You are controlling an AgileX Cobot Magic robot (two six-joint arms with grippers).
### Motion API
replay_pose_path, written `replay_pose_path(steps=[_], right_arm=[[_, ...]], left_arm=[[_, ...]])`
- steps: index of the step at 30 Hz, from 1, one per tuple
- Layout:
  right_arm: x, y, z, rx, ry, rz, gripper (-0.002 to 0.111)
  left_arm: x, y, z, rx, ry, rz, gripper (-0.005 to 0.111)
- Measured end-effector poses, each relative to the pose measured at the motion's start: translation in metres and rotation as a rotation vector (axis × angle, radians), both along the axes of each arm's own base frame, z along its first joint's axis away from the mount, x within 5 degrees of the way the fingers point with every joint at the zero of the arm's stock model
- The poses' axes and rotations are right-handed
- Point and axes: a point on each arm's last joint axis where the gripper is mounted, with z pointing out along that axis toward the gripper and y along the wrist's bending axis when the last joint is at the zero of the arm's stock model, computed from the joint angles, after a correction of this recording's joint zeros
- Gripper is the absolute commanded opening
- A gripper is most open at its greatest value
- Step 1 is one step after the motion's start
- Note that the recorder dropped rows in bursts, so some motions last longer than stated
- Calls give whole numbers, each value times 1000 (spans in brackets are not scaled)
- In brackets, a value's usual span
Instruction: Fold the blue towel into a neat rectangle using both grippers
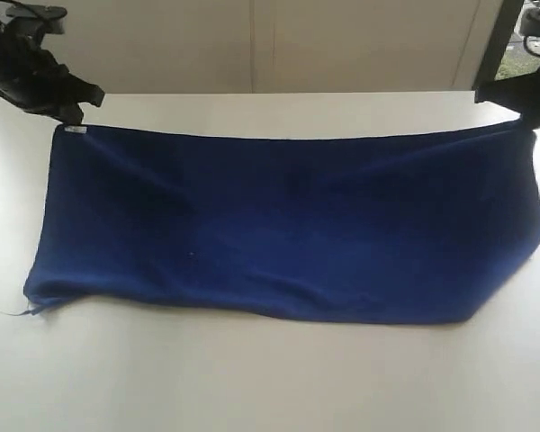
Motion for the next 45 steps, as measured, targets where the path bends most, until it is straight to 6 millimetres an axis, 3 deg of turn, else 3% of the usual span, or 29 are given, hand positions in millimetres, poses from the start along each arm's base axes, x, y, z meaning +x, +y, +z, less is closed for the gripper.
replay_pose_path(steps=[6, 14, 20, 24, 26, 29, 35, 39, 45], right_arm=[[-70, 15, 54, -24, -108, 1, 0], [-190, 38, 107, -82, -261, 1, 0], [-266, 52, 129, -129, -330, -1, 0], [-297, 58, 139, -138, -401, -2, 0], [-298, 59, 138, -125, -393, -2, 0], [-283, 57, 132, -110, -337, 5, 0], [-221, 46, 104, -81, -209, 30, 0], [-166, 37, 66, -54, -130, 56, 0], [-105, 28, 3, -8, -90, 79, 0]], left_arm=[[-62, 4, 37, -19, -42, 7, 0], [-179, 11, 89, -77, -221, 8, 0], [-260, 14, 118, -93, -309, -40, 0], [-287, 15, 123, -113, -318, -41, 0], [-288, 15, 120, -123, -306, -30, 0], [-278, 15, 107, -123, -262, -17, 0], [-233, 14, 67, -114, -183, 44, 0], [-193, 14, 39, -98, -180, 99, 0], [-141, 16, -15, -58, -179, 175, 0]])
